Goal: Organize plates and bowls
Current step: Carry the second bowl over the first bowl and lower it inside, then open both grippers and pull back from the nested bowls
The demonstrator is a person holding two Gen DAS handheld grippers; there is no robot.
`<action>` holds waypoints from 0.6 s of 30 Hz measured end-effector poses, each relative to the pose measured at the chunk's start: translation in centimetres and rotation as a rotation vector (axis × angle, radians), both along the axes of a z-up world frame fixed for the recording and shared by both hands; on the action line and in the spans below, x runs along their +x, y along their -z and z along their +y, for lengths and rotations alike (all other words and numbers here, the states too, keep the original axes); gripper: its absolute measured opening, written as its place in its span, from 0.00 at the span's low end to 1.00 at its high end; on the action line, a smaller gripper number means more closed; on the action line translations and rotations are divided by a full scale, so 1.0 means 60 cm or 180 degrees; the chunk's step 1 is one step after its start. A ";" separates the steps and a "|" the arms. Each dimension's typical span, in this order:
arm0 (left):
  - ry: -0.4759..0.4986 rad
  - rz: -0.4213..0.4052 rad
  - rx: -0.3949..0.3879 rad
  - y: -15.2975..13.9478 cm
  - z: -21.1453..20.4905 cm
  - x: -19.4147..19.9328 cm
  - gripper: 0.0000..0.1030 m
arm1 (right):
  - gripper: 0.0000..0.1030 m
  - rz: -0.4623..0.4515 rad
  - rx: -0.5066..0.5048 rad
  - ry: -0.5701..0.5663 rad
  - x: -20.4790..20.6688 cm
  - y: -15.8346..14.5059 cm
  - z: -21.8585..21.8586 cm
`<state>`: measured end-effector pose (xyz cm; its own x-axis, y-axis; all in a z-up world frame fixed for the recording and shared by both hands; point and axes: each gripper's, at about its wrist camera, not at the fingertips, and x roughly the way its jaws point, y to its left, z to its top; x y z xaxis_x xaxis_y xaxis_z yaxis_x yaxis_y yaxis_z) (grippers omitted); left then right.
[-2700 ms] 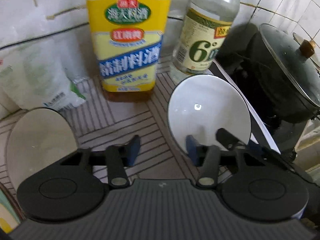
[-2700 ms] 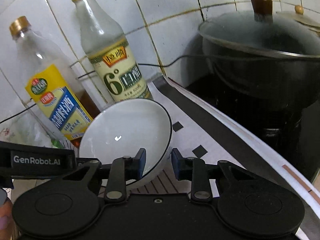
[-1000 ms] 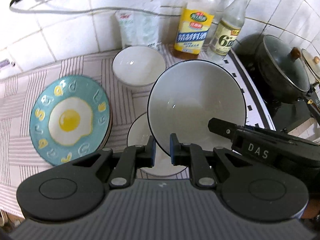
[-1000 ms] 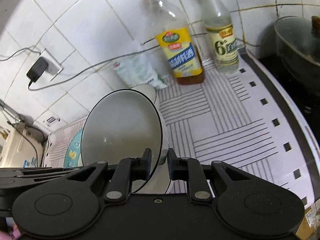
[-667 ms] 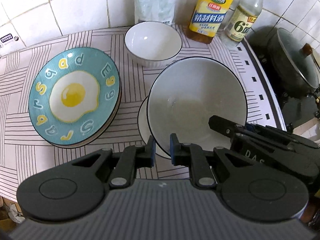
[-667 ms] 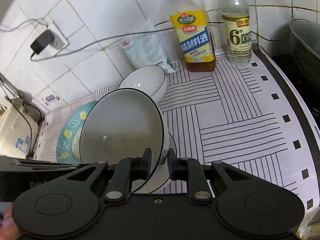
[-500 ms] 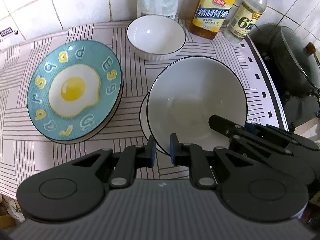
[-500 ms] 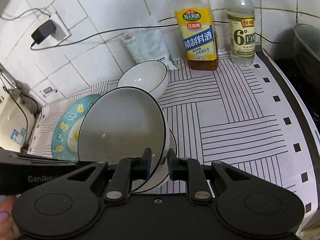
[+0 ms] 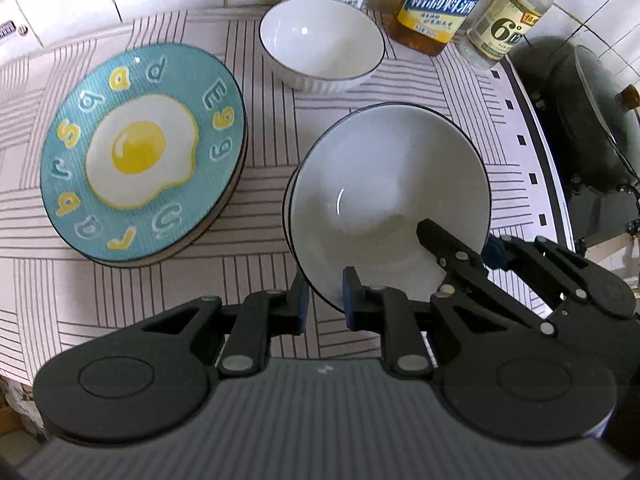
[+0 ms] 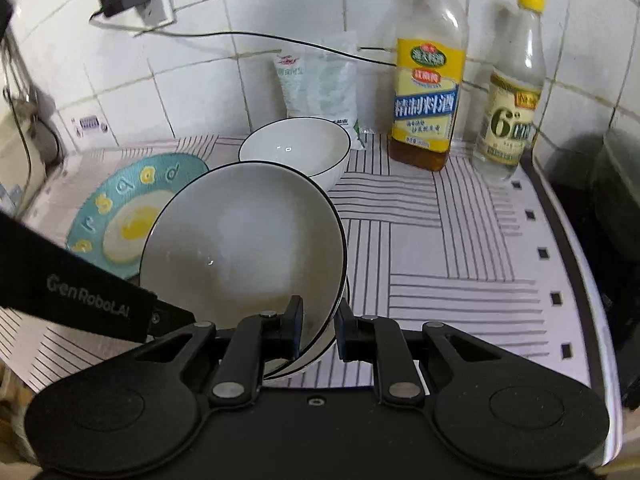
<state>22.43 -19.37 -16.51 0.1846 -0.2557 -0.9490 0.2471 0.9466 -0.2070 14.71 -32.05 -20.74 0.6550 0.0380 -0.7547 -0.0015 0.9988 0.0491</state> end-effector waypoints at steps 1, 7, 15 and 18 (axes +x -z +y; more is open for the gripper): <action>-0.0003 0.0022 -0.0003 0.003 0.001 0.001 0.16 | 0.20 -0.0006 -0.0061 -0.0019 0.001 0.002 0.004; -0.0027 0.0154 -0.0015 0.019 -0.001 0.007 0.17 | 0.21 -0.0033 -0.0373 -0.0118 0.005 0.013 0.021; 0.0031 0.0126 -0.0035 0.017 -0.002 0.018 0.21 | 0.28 -0.0021 -0.0728 -0.0251 0.014 0.022 0.036; 0.0081 0.0138 -0.0026 0.010 -0.001 0.022 0.22 | 0.33 -0.0041 -0.0779 -0.0338 0.012 0.020 0.038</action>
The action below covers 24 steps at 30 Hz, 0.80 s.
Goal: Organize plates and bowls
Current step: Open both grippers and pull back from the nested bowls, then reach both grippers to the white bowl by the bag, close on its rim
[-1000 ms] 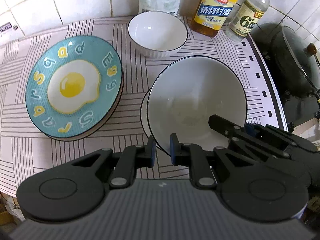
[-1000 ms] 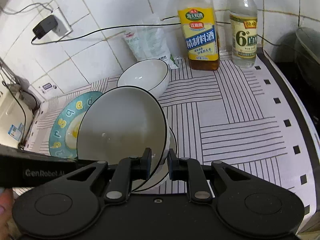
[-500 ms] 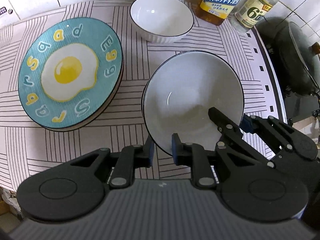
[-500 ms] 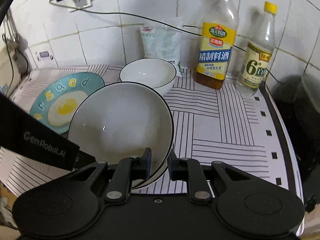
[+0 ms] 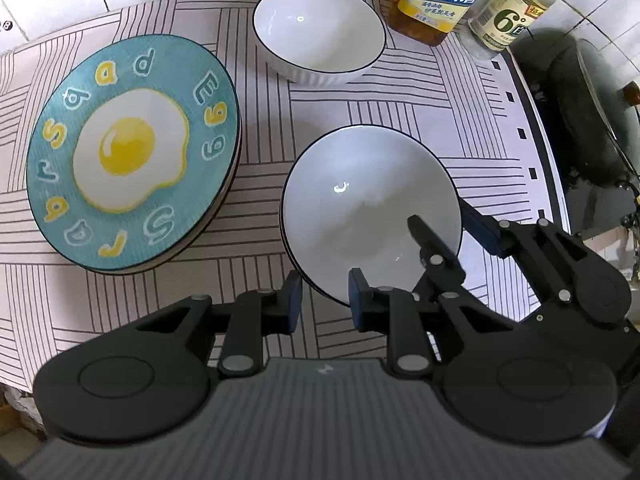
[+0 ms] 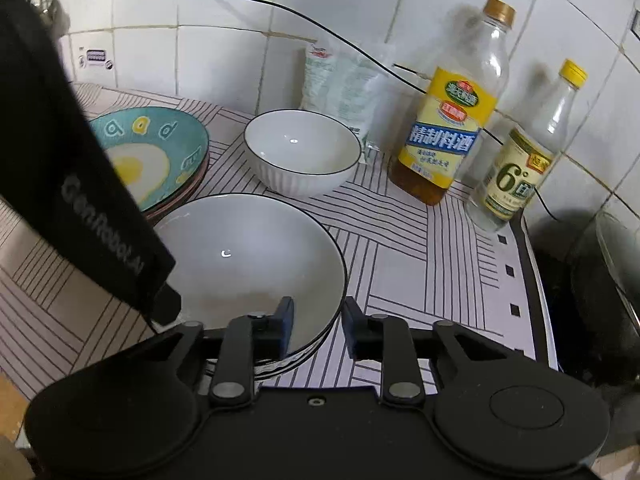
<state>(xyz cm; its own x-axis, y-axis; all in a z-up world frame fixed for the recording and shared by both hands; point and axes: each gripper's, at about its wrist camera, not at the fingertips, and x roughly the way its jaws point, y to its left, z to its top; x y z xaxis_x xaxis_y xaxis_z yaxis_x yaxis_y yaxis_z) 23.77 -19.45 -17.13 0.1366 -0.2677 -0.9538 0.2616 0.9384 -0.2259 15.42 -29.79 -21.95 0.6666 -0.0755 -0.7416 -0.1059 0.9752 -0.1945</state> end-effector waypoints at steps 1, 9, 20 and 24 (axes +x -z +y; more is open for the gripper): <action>0.0015 -0.0002 -0.0016 -0.004 0.001 0.001 0.23 | 0.36 0.0001 0.0041 -0.0014 0.000 -0.003 -0.003; 0.0158 -0.0339 -0.0239 -0.062 0.022 0.008 0.31 | 0.43 -0.0252 0.0878 0.0043 -0.014 -0.061 -0.066; 0.0148 -0.0842 -0.0311 -0.087 0.047 0.087 0.36 | 0.43 -0.0171 0.1460 0.0244 0.061 -0.074 -0.104; 0.0233 -0.0930 -0.0213 -0.070 0.039 0.128 0.37 | 0.43 -0.0053 0.1649 0.0344 0.106 -0.066 -0.112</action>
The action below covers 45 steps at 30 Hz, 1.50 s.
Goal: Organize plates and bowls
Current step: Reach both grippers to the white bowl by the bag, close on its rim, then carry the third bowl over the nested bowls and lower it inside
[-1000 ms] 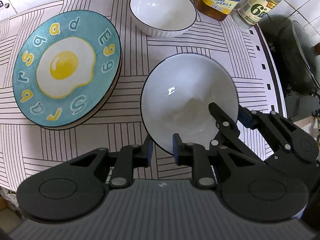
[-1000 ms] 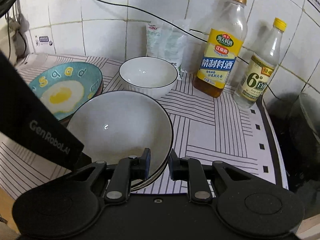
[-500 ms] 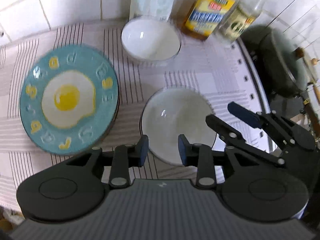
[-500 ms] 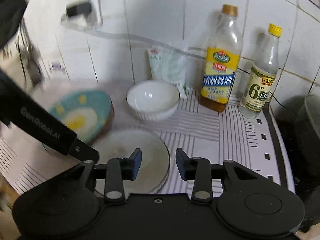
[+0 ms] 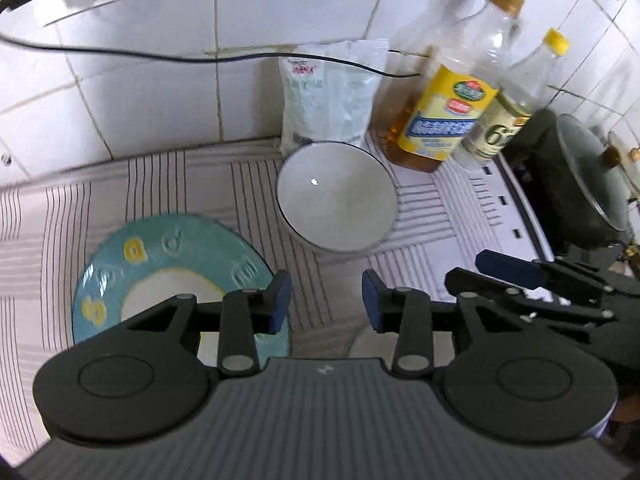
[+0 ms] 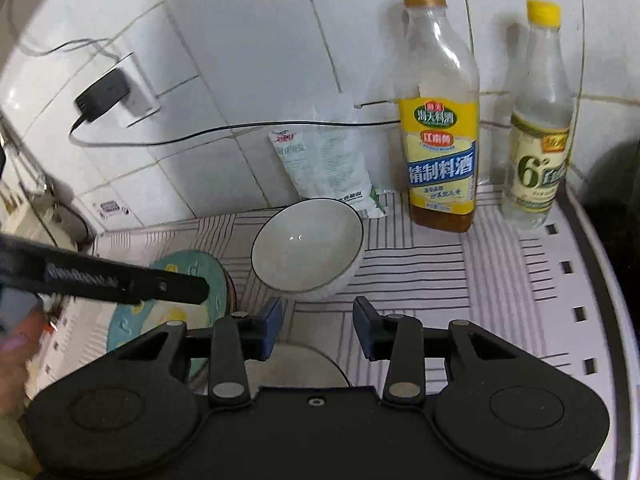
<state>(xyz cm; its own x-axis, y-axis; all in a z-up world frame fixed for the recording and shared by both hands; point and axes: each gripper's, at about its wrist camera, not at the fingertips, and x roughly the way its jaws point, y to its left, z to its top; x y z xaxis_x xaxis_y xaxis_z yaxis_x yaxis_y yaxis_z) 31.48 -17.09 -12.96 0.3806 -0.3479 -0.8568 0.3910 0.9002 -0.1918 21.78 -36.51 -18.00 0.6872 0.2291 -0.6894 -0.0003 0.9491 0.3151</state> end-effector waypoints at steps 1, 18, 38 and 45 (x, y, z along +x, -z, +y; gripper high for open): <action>0.0015 -0.0030 0.0021 0.007 -0.002 0.007 0.37 | 0.43 0.0033 0.0049 0.0020 0.010 0.004 -0.002; 0.0379 -0.0174 0.0481 0.102 -0.067 0.120 0.41 | 0.43 0.0550 0.0095 0.0129 0.156 0.087 -0.013; 0.0394 0.0160 0.0490 0.125 -0.083 0.114 0.16 | 0.09 0.0443 0.0482 0.0410 0.150 0.117 -0.056; 0.0321 0.0193 0.0446 0.069 -0.085 0.077 0.16 | 0.10 0.0303 0.0456 0.0358 0.105 0.059 -0.065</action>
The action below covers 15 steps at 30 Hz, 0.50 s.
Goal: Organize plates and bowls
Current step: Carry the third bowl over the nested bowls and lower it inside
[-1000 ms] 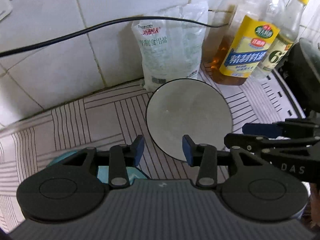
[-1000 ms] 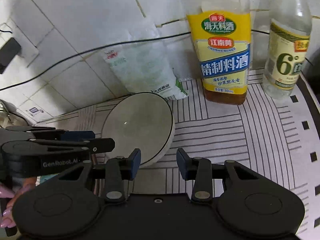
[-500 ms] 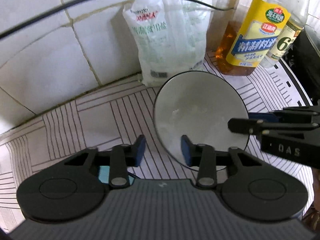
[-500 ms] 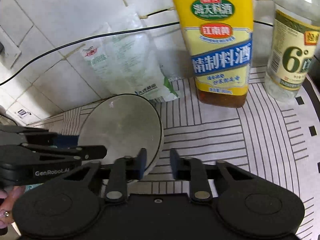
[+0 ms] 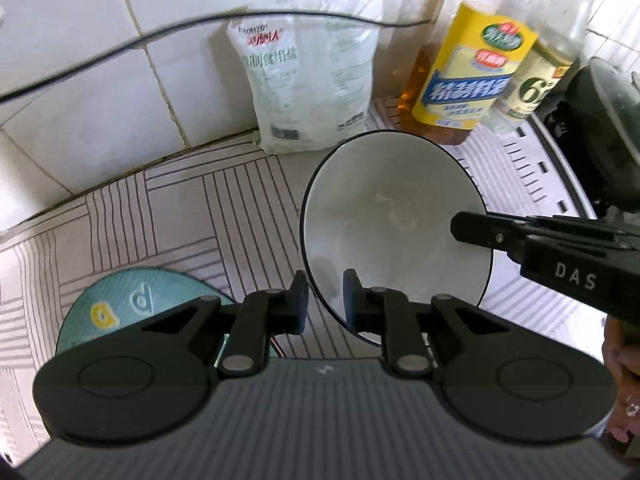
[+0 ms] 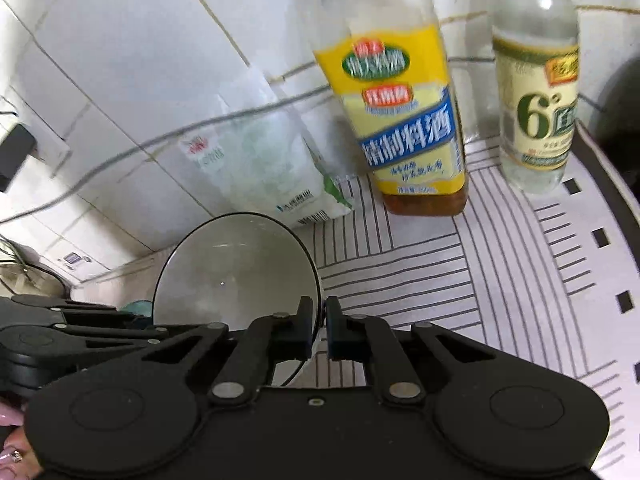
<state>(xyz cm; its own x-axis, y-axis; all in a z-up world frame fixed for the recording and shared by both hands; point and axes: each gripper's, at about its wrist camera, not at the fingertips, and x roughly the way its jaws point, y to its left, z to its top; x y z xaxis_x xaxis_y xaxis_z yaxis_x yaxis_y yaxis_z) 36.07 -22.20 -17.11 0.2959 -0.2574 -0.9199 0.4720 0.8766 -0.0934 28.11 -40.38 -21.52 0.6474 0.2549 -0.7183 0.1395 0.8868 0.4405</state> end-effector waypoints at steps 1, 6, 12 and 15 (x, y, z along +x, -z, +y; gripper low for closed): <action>-0.0027 0.0008 -0.0013 -0.010 0.001 -0.007 0.16 | 0.10 -0.0022 0.0004 -0.0007 -0.008 -0.010 -0.001; -0.0129 -0.0050 -0.0071 -0.065 0.002 -0.050 0.16 | 0.10 -0.0185 -0.0015 -0.0026 -0.053 -0.062 -0.001; -0.0131 -0.0087 -0.0102 -0.117 0.007 -0.099 0.16 | 0.10 -0.0326 -0.0089 -0.0117 -0.102 -0.110 0.004; -0.0143 -0.0087 -0.0090 -0.130 0.010 -0.124 0.16 | 0.10 -0.0364 -0.0117 -0.0164 -0.123 -0.124 0.005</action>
